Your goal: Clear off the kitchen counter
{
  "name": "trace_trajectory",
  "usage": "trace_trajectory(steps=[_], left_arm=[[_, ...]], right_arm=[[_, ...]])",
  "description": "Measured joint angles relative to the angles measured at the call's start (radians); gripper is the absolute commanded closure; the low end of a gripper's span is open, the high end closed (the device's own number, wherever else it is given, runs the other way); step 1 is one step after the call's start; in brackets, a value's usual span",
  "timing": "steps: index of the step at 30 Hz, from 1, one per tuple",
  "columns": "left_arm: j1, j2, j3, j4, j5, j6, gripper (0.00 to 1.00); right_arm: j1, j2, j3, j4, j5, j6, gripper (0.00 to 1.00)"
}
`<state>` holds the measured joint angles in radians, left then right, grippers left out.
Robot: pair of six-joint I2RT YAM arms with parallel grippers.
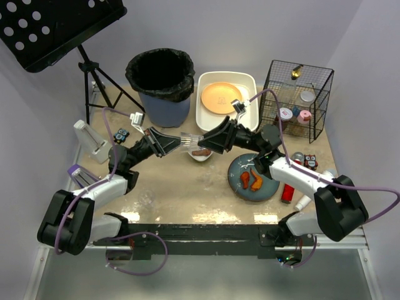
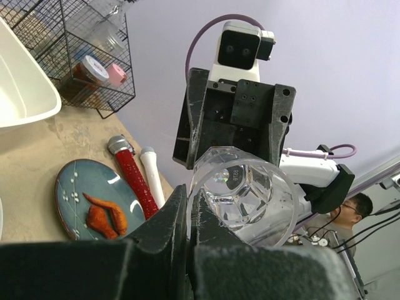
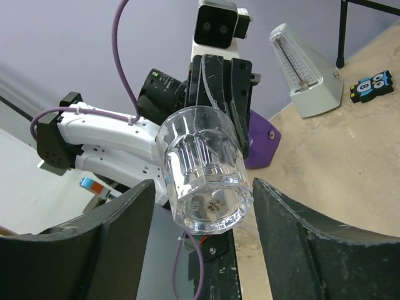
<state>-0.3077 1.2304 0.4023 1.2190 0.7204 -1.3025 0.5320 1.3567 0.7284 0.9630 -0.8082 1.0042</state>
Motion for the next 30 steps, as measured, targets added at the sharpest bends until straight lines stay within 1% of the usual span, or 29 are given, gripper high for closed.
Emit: trace_trajectory(steps=[1, 4, 8, 10, 13, 14, 15, 16, 17, 18, 19, 20, 21, 22, 25, 28, 30], left_arm=[[0.0, 0.002, 0.0, 0.0, 0.0, -0.002, 1.0], [0.0, 0.005, 0.0, 0.001, 0.001, -0.01, 1.0], [0.0, 0.013, 0.0, 0.001, 0.001, -0.022, 1.0], [0.0, 0.018, 0.0, 0.001, 0.0, -0.024, 1.0], [0.0, 0.026, 0.0, 0.001, 0.0, -0.026, 1.0], [0.0, 0.029, 0.0, 0.004, 0.001, -0.032, 1.0], [0.0, 0.029, 0.0, 0.007, 0.002, -0.033, 1.0], [0.0, 0.029, 0.0, 0.009, 0.003, -0.039, 1.0], [0.0, 0.029, 0.0, 0.011, 0.004, -0.04, 0.97], [0.0, 0.029, 0.0, 0.013, 0.005, -0.041, 0.9], [0.0, 0.03, 0.001, 0.014, 0.005, -0.041, 0.77], [0.0, 0.03, 0.002, 0.014, 0.005, -0.041, 0.66], [0.0, 0.03, 0.002, 0.016, 0.005, -0.043, 0.58], [-0.001, 0.03, 0.002, 0.018, 0.005, -0.046, 0.52], [0.0, 0.03, 0.002, 0.022, 0.005, -0.044, 0.4], [0.005, 0.023, -0.006, 0.022, 0.005, -0.042, 0.33], [0.021, 0.011, -0.018, 0.022, 0.005, -0.04, 0.31]], right_arm=[[0.0, 0.0, 0.0, 0.002, 0.0, 0.002, 0.35], [0.001, 0.005, 0.0, 0.004, -0.003, 0.006, 0.28], [0.005, 0.023, 0.0, 0.003, -0.015, 0.01, 0.27], [0.006, 0.029, 0.0, 0.003, -0.022, 0.01, 0.32], [0.01, 0.031, 0.0, 0.003, -0.023, 0.012, 0.46], [0.01, 0.031, 0.0, 0.004, -0.022, 0.013, 0.47], [0.01, 0.031, 0.0, 0.003, -0.023, 0.014, 0.51], [0.01, 0.032, 0.0, 0.003, -0.023, 0.016, 0.58], [0.01, 0.032, 0.0, 0.005, -0.023, 0.017, 0.64], [0.01, 0.032, 0.0, 0.007, -0.023, 0.018, 0.72], [0.01, 0.032, 0.0, 0.009, -0.023, 0.02, 0.79], [0.01, 0.032, 0.0, 0.01, -0.022, 0.021, 0.89], [0.01, 0.032, 0.0, 0.01, -0.022, 0.022, 0.98], [0.01, 0.032, 0.0, 0.01, -0.021, 0.022, 1.0], [0.009, 0.02, 0.0, -0.005, -0.005, 0.018, 1.0], [-0.011, -0.039, 0.0, -0.068, 0.056, -0.004, 1.0], [-0.035, -0.098, 0.001, -0.133, 0.103, -0.036, 1.0]])
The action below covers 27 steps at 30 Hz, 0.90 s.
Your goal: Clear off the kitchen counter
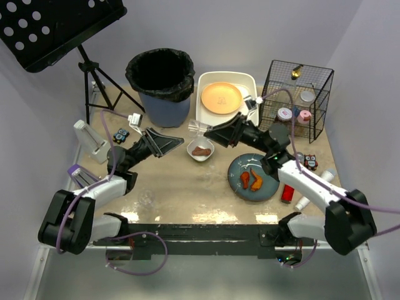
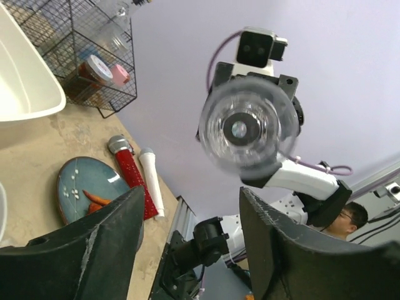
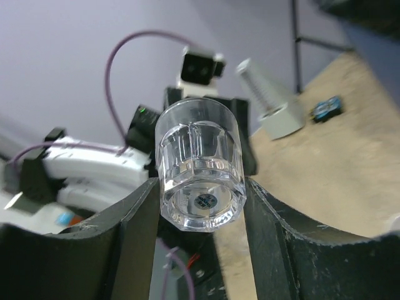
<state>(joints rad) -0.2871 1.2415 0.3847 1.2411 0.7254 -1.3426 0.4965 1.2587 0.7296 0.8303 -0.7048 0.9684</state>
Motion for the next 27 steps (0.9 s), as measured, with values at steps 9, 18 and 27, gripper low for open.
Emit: trace_trajectory(steps=[9, 18, 27], left_arm=[[0.071, -0.139, 0.071, -0.374, -0.017, 0.269, 0.27], [0.069, -0.203, 0.34, -1.078, -0.264, 0.749, 0.27], [0.066, -0.215, 0.345, -1.421, -0.439, 0.907, 0.27]], right_arm=[[-0.032, -0.03, 0.35, -0.572, 0.438, -0.375, 1.0], [-0.032, 0.346, 0.794, -1.017, 0.741, -0.649, 1.0], [-0.025, 0.708, 1.073, -1.351, 0.845, -0.724, 1.0]])
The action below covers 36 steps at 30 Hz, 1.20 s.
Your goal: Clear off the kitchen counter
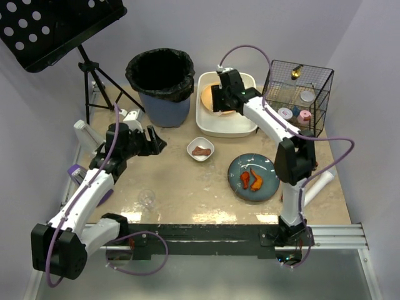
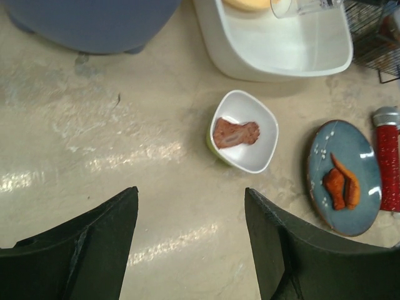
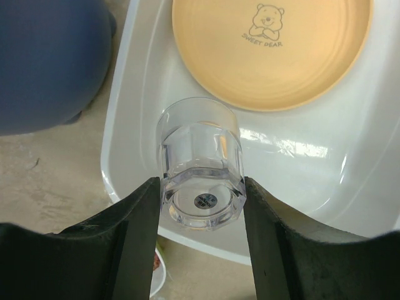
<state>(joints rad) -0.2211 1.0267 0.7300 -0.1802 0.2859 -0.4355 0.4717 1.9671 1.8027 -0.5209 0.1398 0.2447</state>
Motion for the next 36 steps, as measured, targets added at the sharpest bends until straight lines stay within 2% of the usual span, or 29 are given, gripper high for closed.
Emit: trace_trajectory(steps=[9, 11, 17, 24, 30, 36], left_arm=[[-0.002, -0.023, 0.032, -0.118, -0.082, 0.063, 0.27], [-0.002, -0.025, 0.033, -0.13, -0.093, 0.066, 0.27], [-0.003, -0.026, 0.033, -0.161, -0.113, 0.082, 0.27], [-0.003, -0.026, 0.033, -0.178, -0.116, 0.088, 0.27], [-0.003, -0.026, 0.033, -0.181, -0.115, 0.089, 0.27], [-0.003, -0.025, 0.033, -0.182, -0.114, 0.089, 0.27]], right_arm=[[0.006, 0.2, 0.263, -0.18, 0.027, -0.03, 0.99], [0.006, 0.216, 0.279, -0.2, 0.027, -0.035, 0.94], [0.006, 0.253, 0.294, -0.257, 0.027, -0.048, 0.91], [0.006, 0.289, 0.294, -0.288, 0.026, -0.057, 0.82], [0.006, 0.32, 0.295, -0.284, 0.025, -0.063, 0.67], [0.006, 0.335, 0.297, -0.267, 0.022, -0.071, 0.43]])
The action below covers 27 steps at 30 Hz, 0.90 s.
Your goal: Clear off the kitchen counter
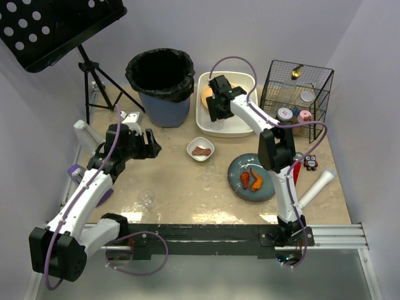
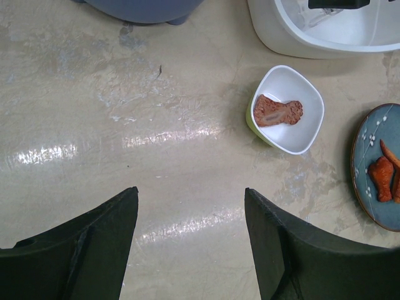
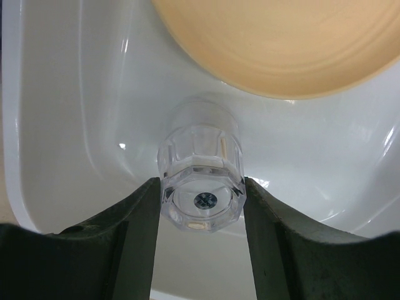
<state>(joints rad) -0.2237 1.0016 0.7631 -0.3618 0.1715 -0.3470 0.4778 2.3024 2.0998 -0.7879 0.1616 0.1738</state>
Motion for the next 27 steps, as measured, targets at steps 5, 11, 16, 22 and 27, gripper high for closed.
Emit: trace_trajectory(steps=[5, 11, 16, 22, 27], left_arm=[[0.0, 0.004, 0.0, 0.0, 0.001, 0.0, 0.27], [0.0, 0.019, 0.0, 0.0, 0.007, 0.0, 0.27], [0.0, 0.019, 0.0, 0.0, 0.007, 0.0, 0.27], [0.0, 0.047, 0.029, -0.026, -0.002, 0.004, 0.27], [0.0, 0.061, 0.074, -0.077, -0.046, 0.003, 0.27]], right_arm=[[0.0, 0.002, 0.0, 0.005, 0.0, -0.004, 0.26], [0.0, 0.003, -0.002, 0.029, -0.001, -0.01, 0.19], [0.0, 0.002, -0.007, 0.06, -0.019, -0.009, 0.18], [0.0, -0.071, -0.105, 0.146, -0.063, 0.014, 0.18], [0.0, -0.254, -0.247, 0.258, -0.084, 0.056, 0.18]])
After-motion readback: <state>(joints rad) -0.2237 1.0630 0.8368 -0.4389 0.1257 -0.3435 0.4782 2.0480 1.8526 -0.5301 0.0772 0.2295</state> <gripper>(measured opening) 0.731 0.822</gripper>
